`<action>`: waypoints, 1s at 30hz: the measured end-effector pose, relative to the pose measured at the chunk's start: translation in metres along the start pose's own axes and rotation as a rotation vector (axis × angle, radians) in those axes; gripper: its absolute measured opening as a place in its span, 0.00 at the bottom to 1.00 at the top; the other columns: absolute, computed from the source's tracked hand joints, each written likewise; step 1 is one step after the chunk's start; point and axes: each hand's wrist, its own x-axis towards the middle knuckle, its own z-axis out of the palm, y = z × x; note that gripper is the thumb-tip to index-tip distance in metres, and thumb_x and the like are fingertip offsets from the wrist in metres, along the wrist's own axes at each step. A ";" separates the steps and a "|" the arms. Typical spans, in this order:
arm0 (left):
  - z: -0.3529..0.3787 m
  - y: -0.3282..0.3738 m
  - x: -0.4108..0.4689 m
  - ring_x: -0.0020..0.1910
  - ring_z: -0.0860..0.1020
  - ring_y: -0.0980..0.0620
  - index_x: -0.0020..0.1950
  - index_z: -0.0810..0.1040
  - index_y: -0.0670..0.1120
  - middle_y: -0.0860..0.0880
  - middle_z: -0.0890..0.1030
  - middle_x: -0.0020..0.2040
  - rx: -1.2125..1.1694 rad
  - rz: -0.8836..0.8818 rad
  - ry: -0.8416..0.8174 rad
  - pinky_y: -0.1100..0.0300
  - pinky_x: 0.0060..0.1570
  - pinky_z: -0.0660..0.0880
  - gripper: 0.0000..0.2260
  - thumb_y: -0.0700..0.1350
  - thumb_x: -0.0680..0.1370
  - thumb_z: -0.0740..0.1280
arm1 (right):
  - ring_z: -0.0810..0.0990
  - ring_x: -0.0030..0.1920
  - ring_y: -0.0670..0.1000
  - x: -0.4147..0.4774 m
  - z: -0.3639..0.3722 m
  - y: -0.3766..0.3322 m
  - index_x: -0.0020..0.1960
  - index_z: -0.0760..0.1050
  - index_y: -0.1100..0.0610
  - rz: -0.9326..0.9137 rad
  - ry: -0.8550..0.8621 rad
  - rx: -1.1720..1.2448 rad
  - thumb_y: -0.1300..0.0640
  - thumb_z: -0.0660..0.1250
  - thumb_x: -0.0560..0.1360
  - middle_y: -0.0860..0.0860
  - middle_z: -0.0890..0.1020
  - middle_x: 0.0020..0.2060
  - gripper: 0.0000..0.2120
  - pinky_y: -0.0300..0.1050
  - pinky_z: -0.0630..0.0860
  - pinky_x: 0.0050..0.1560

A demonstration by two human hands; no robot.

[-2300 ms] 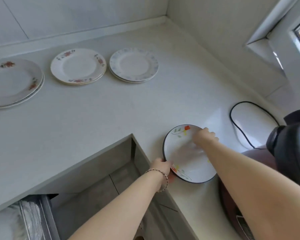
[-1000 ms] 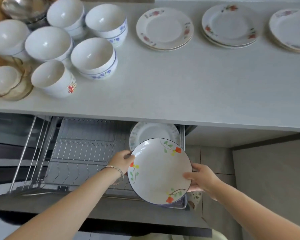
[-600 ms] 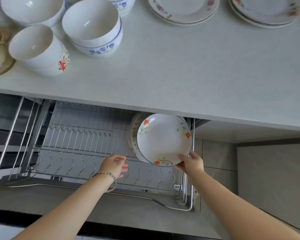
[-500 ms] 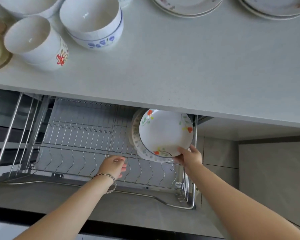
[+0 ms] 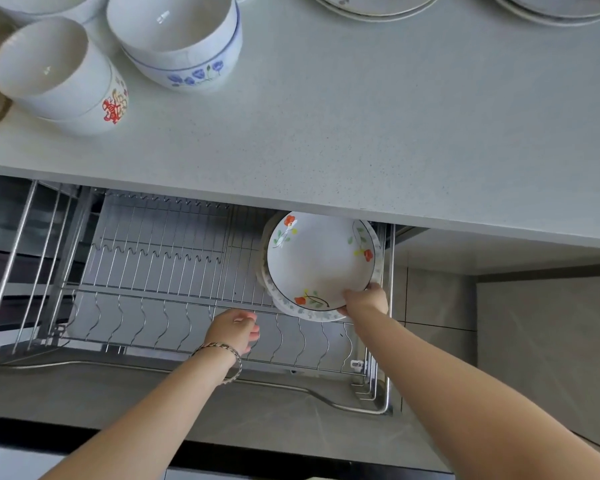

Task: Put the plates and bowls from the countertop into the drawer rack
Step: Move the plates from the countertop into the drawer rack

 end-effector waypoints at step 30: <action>0.171 0.260 -0.130 0.47 0.79 0.48 0.45 0.72 0.51 0.45 0.81 0.52 0.707 0.623 -0.134 0.63 0.43 0.70 0.07 0.40 0.76 0.56 | 0.75 0.28 0.47 -0.015 -0.316 -0.218 0.48 0.74 0.57 -0.490 -0.082 -0.417 0.63 0.62 0.76 0.51 0.78 0.30 0.04 0.35 0.71 0.26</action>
